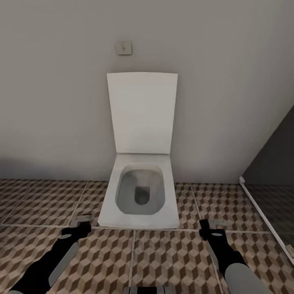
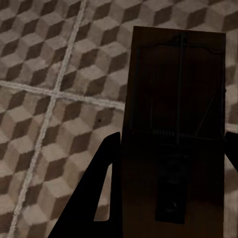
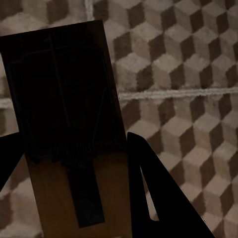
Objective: Take the four mousetraps from the cabinet in the bathroom and place them on the bathroom floor. Make sure all four end up on the same floor surface, and ensure that at least two of them are either under or directly next to the same bathroom sink.
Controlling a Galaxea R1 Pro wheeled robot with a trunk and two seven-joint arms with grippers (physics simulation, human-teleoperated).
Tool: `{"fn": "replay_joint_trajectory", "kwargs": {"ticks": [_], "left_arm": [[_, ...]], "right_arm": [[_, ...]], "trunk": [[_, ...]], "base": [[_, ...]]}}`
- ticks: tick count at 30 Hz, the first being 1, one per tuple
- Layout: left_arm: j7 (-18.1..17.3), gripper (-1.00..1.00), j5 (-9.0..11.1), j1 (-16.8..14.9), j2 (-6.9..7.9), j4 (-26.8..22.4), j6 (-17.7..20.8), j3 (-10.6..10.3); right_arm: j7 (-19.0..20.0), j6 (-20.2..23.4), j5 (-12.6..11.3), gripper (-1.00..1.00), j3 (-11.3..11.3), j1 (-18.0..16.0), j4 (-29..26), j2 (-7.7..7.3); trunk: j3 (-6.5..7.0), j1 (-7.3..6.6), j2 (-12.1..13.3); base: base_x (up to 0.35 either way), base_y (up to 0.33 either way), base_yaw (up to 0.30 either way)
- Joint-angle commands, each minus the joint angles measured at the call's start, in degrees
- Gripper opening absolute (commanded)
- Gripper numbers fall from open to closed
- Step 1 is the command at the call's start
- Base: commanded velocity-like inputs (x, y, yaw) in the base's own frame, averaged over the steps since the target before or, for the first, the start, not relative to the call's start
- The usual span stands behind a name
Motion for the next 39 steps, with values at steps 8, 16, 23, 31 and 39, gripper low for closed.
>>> {"fn": "replay_joint_trajectory", "kwargs": {"ticks": [8, 16, 23, 31, 39], "left_arm": [[0.73, -1.0, 0.4, -0.14, 0.36, -0.13, 0.11, 0.9], [0.75, -1.0, 0.41, -0.15, 0.83, -0.17, 0.07, 1.04], [0.75, -1.0, 0.34, -0.15, 0.81, -0.46, -0.1, 1.11], [0.77, -1.0, 0.32, -0.15, 0.4, -0.39, -0.03, 1.02], [0.76, -1.0, 0.33, -0.15, 0.45, -0.54, -0.06, 0.93]], "right_arm": [[0.04, 0.03, 0.14, -1.0, -0.37, -0.12, 0.4, 0.17], [0.04, -0.25, 0.12, -1.0, -0.41, -0.13, 0.51, 0.19], [0.04, -0.18, 0.12, -1.0, -0.39, -0.13, 0.52, 0.24], [0.04, -0.06, 0.12, -1.0, -0.39, -0.13, 0.51, 0.2], [0.04, -0.05, 0.12, -1.0, -0.39, -0.13, 0.52, 0.23]], "trunk": [[-1.83, 0.19, -0.13], [-3.38, 0.37, -0.23], [-3.38, 0.37, -0.23], [-3.38, 0.37, -0.23], [-3.38, 0.37, -0.23]], "base": [[0.0, 0.0, 0.0], [0.0, 0.0, 0.0], [0.0, 0.0, 0.0], [0.077, 0.102, 0.0], [0.13, 0.144, 0.0]]}}
